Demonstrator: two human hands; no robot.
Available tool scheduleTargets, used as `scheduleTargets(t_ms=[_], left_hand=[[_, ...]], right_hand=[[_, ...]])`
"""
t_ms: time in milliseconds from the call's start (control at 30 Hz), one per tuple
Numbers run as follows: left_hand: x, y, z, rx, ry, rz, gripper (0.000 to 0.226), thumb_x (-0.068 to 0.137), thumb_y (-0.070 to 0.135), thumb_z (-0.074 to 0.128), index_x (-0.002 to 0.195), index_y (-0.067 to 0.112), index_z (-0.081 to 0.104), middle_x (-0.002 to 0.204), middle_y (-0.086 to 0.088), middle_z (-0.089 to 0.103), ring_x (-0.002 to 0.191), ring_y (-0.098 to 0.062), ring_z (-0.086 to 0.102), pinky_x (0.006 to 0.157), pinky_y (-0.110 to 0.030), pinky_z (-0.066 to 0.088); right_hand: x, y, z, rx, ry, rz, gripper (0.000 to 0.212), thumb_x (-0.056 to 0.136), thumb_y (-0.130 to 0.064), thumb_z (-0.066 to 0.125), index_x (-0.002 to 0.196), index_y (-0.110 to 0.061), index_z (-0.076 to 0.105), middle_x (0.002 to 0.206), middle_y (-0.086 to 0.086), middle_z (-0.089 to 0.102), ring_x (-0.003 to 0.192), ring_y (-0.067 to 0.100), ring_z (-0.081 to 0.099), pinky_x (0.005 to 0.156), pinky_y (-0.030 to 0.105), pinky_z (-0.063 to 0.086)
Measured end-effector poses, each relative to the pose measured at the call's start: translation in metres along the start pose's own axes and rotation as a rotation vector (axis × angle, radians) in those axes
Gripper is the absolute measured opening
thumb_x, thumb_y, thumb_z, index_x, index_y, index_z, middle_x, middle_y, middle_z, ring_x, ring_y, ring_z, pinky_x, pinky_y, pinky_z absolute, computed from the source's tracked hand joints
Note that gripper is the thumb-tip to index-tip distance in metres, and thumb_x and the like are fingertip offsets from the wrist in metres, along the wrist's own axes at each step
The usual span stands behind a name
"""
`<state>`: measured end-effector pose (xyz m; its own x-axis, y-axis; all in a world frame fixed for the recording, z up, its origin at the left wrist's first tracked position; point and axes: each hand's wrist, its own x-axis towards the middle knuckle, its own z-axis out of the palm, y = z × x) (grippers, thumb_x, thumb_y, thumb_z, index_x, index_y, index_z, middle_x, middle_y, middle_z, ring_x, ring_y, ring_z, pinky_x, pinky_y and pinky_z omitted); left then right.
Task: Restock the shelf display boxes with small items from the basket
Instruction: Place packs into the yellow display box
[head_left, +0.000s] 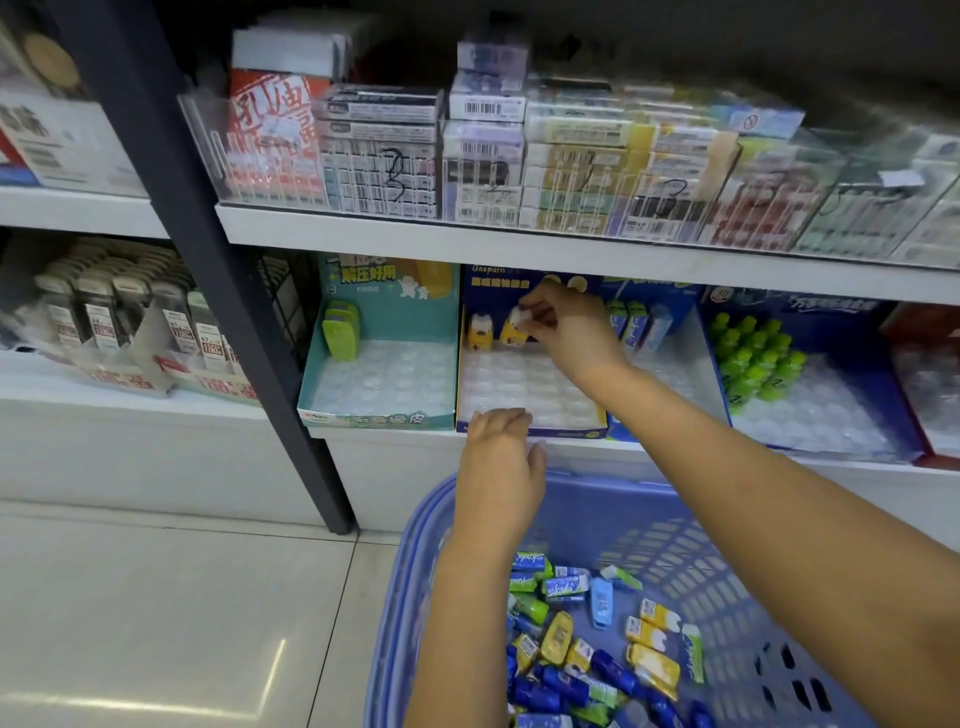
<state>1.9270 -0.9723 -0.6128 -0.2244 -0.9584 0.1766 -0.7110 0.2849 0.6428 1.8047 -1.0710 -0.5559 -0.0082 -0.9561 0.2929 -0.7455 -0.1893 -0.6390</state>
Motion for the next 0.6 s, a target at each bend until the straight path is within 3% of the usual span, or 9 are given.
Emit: scheduleTargets(t_ms=[67,200,367,600], left_hand=[[0.001,-0.001,0.001,0.01,-0.001,0.005,0.042,0.096,0.021,0.048,0.135,0.007,0.049,0.14,-0.006,0.049,0.131,-0.019,0.037,0.116,-0.028,0.015],[0.003,-0.003,0.0,-0.007,-0.005,-0.007,0.042,0.095,0.021,0.05,0.134,0.007,0.051,0.138,-0.007,0.051,0.13,-0.021,0.037,0.115,-0.03,0.021],[0.004,-0.003,0.002,-0.017,0.009,-0.011,0.041,0.095,0.021,0.05,0.134,0.007,0.051,0.137,-0.006,0.052,0.13,-0.021,0.037,0.113,-0.029,0.024],[0.004,-0.006,0.003,-0.037,0.015,-0.004,0.039,0.094,0.018,0.052,0.131,0.006,0.054,0.135,-0.007,0.054,0.129,-0.021,0.039,0.11,-0.027,0.028]], right_hand=[[0.005,0.006,0.008,-0.066,-0.044,-0.059,0.018,0.087,-0.007,0.061,0.105,-0.003,0.062,0.1,0.011,0.067,0.094,0.026,0.062,0.085,0.039,0.051],[0.013,0.014,0.016,-0.153,-0.074,-0.123,0.02,0.09,-0.007,0.056,0.109,-0.002,0.061,0.104,0.014,0.067,0.097,0.026,0.062,0.084,0.033,0.049],[0.023,0.015,0.015,-0.213,-0.17,-0.1,0.026,0.089,-0.008,0.057,0.114,-0.002,0.062,0.11,0.019,0.064,0.103,0.031,0.06,0.091,0.036,0.047],[0.026,0.007,0.008,-0.428,-0.208,0.01,0.033,0.096,-0.021,0.049,0.126,-0.01,0.057,0.127,0.016,0.052,0.114,0.03,0.052,0.083,0.027,0.039]])
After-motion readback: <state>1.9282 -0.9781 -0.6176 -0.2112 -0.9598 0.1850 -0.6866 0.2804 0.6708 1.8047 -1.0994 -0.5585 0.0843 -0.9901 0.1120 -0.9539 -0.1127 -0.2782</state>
